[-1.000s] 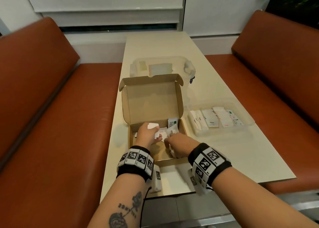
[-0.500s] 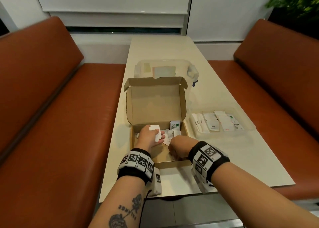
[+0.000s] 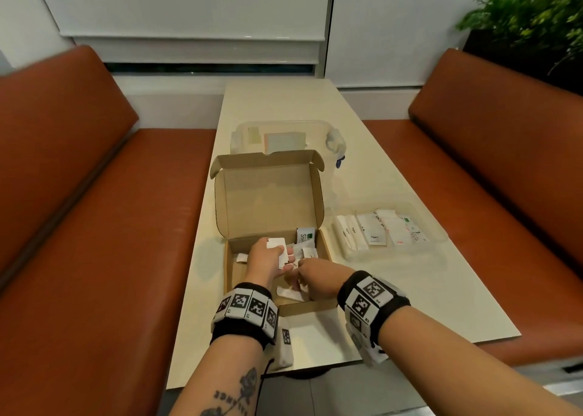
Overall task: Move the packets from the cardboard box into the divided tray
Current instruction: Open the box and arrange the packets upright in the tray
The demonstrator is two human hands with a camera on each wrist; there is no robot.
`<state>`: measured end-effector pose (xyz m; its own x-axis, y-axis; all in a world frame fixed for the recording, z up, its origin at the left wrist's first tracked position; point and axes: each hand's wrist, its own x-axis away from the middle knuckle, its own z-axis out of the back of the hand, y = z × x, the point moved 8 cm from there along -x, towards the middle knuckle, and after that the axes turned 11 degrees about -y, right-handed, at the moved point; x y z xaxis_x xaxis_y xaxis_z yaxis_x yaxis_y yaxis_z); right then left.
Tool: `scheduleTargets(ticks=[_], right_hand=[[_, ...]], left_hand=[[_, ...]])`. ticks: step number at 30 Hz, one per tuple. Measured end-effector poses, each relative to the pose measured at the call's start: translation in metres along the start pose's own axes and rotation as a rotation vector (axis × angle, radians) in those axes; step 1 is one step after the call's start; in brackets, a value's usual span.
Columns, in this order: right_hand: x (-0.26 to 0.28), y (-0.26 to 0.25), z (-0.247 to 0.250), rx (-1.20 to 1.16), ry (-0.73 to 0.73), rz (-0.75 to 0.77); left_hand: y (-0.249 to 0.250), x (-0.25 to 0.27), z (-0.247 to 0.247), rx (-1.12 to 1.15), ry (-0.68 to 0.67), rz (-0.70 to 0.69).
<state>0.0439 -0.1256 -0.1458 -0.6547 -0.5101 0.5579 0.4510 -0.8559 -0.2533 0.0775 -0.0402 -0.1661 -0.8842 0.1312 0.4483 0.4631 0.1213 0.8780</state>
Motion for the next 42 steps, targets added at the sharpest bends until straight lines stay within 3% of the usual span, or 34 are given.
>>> scheduleTargets(ticks=[10, 14, 17, 21, 23, 27, 31, 33, 38, 42], right_hand=[[-0.001, 0.017, -0.001, -0.162, 0.201, -0.071], [0.013, 0.043, 0.030, -0.577, 0.479, -0.098], [0.023, 0.052, 0.048, -0.883, 0.580, -0.022], [0.024, 0.052, 0.058, -0.970, 0.652, -0.019], [0.021, 0.051, 0.057, -0.955, 0.654, -0.038], [0.013, 0.052, 0.046, -0.787, 0.575, -0.165], [-0.005, 0.020, 0.014, -0.236, 0.169, -0.172], [-0.010, 0.010, 0.001, -0.088, 0.086, -0.150], [-0.016, 0.011, -0.003, -0.108, 0.091, -0.140], [-0.011, 0.028, 0.014, -0.329, 0.264, -0.186]], left_hand=[[-0.007, 0.007, 0.012, 0.082, 0.053, -0.022], [-0.006, 0.011, 0.011, 0.010, 0.039, -0.027], [-0.003, 0.009, 0.001, 0.020, -0.032, -0.001], [-0.001, 0.011, -0.015, 0.113, -0.182, -0.006], [0.000, 0.009, -0.013, 0.045, -0.167, -0.029], [0.001, -0.001, 0.009, 0.012, 0.020, -0.096], [0.001, -0.010, 0.022, 0.021, 0.103, -0.132], [0.004, -0.011, 0.025, -0.008, 0.120, -0.171], [0.013, -0.009, 0.031, -0.129, 0.112, -0.240], [0.009, -0.008, 0.034, -0.099, 0.147, -0.170]])
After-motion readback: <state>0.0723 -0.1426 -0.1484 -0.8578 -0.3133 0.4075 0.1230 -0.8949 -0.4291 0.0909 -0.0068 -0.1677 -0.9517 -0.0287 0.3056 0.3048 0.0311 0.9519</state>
